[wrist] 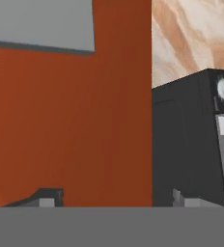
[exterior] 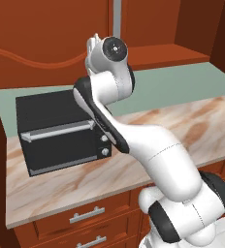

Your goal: Close all open cabinet doors.

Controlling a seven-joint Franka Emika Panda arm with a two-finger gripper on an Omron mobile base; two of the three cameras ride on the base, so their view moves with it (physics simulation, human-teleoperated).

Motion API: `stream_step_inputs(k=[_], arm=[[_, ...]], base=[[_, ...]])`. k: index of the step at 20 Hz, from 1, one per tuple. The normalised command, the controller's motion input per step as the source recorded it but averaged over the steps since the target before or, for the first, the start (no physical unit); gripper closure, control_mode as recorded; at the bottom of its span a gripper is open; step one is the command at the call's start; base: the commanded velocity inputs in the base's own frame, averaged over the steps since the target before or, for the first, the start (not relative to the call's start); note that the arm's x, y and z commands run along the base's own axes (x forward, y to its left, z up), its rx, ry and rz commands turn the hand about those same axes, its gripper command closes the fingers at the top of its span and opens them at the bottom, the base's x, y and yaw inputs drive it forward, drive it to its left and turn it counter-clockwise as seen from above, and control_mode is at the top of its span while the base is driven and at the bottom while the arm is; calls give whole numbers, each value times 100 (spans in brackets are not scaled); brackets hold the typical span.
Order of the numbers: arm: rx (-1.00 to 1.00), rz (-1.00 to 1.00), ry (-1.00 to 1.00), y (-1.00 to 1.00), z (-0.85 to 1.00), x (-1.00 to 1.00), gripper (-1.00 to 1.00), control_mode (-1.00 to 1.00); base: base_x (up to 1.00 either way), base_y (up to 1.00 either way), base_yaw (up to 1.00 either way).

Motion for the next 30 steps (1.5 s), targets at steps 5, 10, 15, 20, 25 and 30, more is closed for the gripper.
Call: stream_step_inputs(k=[5,10,15,20,25,30], arm=[[4,8,0,19,-7,55,-100,-100],[1,9,0,27,-7,57,-100,-100],[0,3,-2,28,-13,48,-100,-100],[0,0,-3,31,-15,27,-100,-100],[-6,0,0,12,-26,-19,-100,-100],[-2,0,-5,-5,-1,-62,-100,-100]], base=[[0,0,0],[0,0,0],[0,0,0],[0,0,0],[0,0,0],[0,0,0]])
